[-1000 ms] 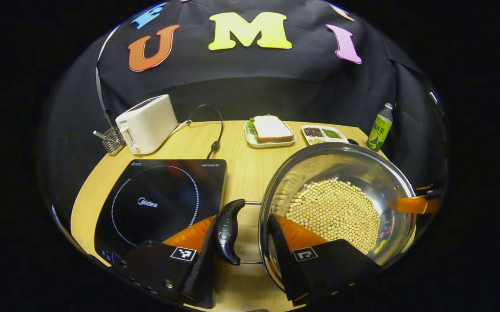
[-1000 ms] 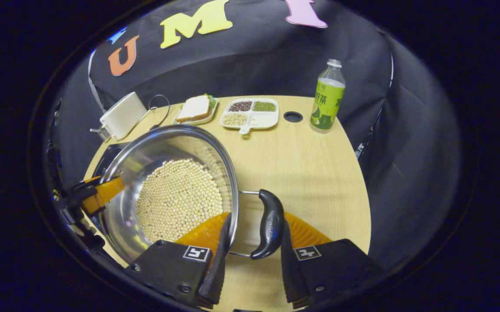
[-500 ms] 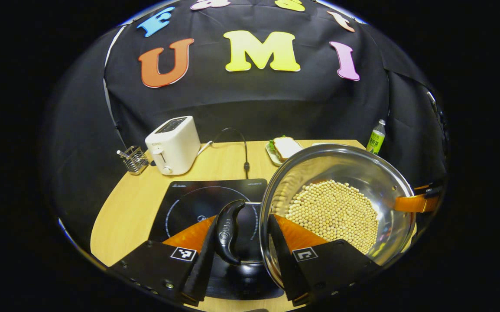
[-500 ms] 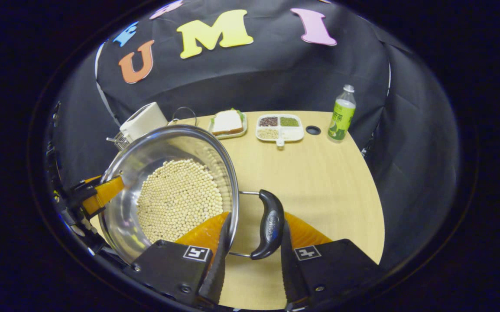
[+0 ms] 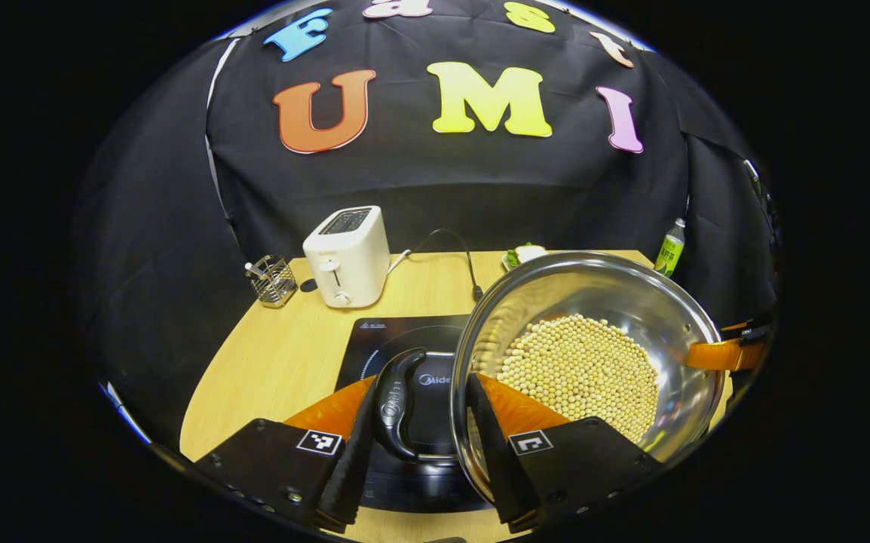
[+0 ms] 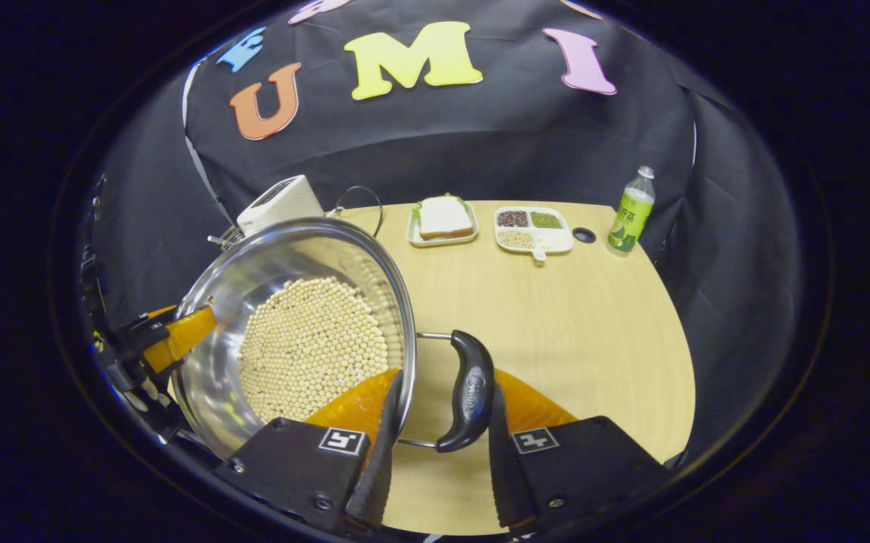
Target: First push the handle of the pot to place it horizontally, then grasp the pot with both hands and set it on the induction cooktop.
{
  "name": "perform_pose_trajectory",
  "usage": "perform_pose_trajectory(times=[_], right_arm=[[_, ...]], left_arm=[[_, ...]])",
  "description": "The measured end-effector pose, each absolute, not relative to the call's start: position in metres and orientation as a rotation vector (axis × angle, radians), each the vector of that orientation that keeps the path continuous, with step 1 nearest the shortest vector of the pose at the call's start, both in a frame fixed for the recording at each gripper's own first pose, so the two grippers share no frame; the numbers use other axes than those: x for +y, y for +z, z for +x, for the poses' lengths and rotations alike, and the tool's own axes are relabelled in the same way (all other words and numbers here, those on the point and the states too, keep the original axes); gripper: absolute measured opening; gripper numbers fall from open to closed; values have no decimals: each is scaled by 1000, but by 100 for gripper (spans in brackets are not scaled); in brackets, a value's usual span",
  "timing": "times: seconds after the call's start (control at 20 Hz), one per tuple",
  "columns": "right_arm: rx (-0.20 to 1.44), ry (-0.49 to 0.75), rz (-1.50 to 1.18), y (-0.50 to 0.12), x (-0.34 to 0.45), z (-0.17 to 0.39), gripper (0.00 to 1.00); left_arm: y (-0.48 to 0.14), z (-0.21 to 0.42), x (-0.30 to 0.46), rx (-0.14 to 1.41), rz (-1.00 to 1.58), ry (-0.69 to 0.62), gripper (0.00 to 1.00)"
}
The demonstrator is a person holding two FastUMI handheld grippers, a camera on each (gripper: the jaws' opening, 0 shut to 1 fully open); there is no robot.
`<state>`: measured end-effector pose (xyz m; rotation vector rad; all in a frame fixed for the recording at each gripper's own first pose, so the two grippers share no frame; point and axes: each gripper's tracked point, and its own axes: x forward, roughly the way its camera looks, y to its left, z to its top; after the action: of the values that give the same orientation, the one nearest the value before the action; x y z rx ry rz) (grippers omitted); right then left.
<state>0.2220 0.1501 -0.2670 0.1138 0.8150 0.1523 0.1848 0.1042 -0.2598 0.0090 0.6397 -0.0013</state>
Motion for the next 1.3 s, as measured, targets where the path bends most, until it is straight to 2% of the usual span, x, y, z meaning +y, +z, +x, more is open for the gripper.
perform_pose_trajectory(times=[0.8,1.3], right_arm=[[871,152,102,-297,268,267,55],[918,119,113,-320,276,284,54]], left_arm=[[-310,220,215,699,19,41,66],[-338,239,218,732,19,17,66]])
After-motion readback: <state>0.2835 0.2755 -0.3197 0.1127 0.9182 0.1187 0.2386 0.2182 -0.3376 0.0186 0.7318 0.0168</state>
